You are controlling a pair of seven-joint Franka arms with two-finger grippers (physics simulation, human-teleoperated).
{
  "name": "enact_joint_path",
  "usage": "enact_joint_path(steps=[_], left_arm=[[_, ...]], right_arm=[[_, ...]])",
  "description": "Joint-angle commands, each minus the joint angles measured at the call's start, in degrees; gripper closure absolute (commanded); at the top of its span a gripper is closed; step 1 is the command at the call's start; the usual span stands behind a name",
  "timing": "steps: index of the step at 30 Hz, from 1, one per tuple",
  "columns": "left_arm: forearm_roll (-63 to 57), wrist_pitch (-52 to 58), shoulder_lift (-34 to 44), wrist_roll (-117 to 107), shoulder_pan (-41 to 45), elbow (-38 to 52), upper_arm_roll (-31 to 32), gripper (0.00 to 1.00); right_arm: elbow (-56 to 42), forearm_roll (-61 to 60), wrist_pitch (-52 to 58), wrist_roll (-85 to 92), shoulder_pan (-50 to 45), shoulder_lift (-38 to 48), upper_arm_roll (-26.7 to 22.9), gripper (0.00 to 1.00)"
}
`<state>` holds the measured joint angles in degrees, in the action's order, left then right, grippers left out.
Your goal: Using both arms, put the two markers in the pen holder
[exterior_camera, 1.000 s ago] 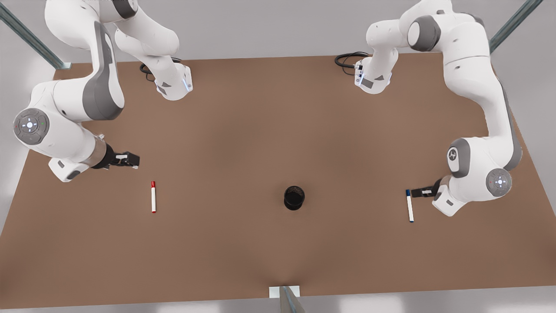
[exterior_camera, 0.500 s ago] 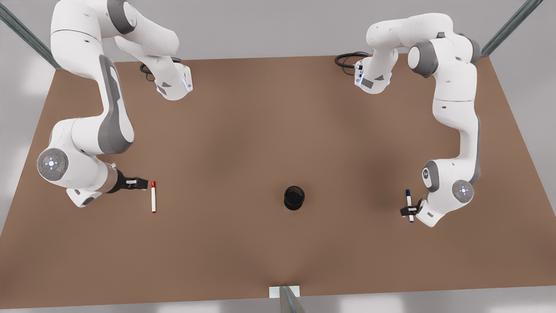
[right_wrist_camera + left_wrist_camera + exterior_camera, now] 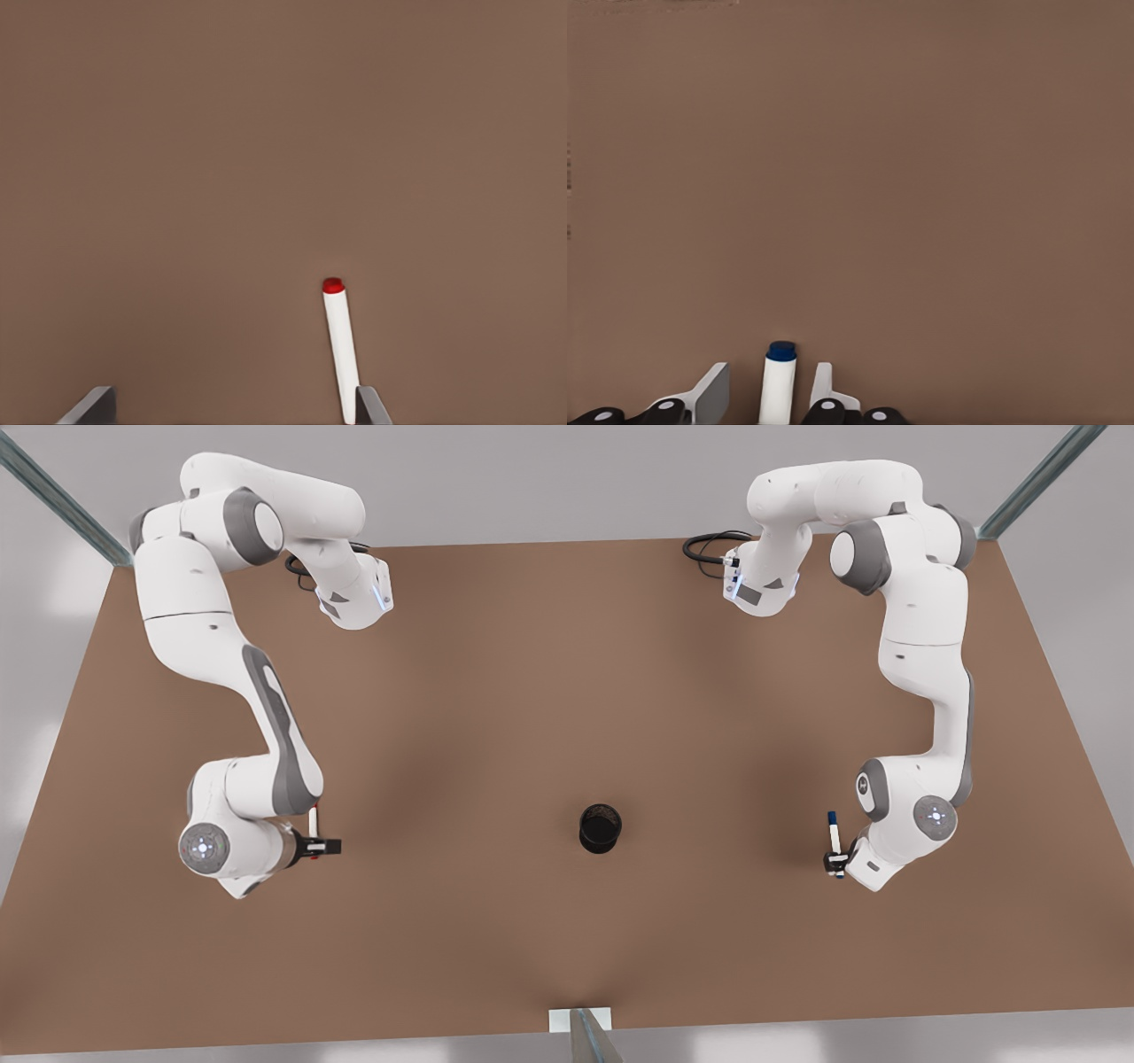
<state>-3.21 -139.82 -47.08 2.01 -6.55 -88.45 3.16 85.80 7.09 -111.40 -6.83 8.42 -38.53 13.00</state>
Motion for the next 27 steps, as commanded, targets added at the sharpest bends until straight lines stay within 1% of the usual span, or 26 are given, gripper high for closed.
enact_joint_path(steps=[1, 3, 8, 12, 14, 16, 19, 21, 23, 24, 27], left_arm=[[-1.7, -0.4, 0.1, 1.1, 0.1, 0.5, 0.0, 0.41], [-1.7, -0.3, 0.1, 0.6, 0.5, 0.7, -0.1, 0.41], [-1.8, -0.2, -0.6, -0.5, 0.8, 0.8, -0.1, 0.41], [-1.8, -0.3, -1.0, -0.3, 0.8, 0.7, -0.1, 0.46], [-1.8, -0.3, -1.0, -0.3, 0.8, 0.8, -0.1, 0.51], [-1.8, -0.3, -1.0, -0.3, 0.8, 0.7, -0.1, 0.53], [-1.8, -0.3, -1.2, -0.4, 0.8, 0.8, -0.1, 0.53], [-1.8, -0.3, -1.3, -0.4, 0.8, 0.8, -0.2, 0.55], [-1.8, -0.3, -1.3, -0.4, 0.8, 0.8, -0.2, 0.63], [-1.8, -0.3, -1.3, -0.4, 0.8, 0.8, -0.2, 0.67], [-1.8, -0.3, -1.2, -0.4, 0.8, 0.8, -0.2, 0.69]], right_arm=[[0.0, 0.8, -3.6, -0.1, 0.0, -1.0, 0.0, 0.00], [0.2, 1.2, -4.5, -0.1, 0.1, -2.4, -0.1, 0.00], [1.4, 1.3, -5.1, -0.1, 0.3, -2.7, -0.1, 0.00], [1.6, 1.3, -5.2, 0.1, 0.8, -3.4, -0.1, 0.00], [2.1, 1.3, -5.5, 1.8, 1.8, -3.8, -0.4, 0.00], [3.3, 2.8, -5.7, 2.4, 1.9, -3.8, -0.5, 0.00], [6.1, 2.8, -7.9, 2.3, 2.0, -3.9, -0.5, 0.01], [7.8, 2.9, -9.7, 2.4, 2.5, -3.7, -0.5, 0.08], [8.5, 2.9, -10.5, 2.4, 3.1, -3.7, -0.5, 0.16], [9.3, 3.0, -11.5, 2.5, 3.6, -3.5, -0.1, 0.17], [10.9, 3.0, -12.9, 3.7, 4.3, -3.1, 0.0, 0.19]])
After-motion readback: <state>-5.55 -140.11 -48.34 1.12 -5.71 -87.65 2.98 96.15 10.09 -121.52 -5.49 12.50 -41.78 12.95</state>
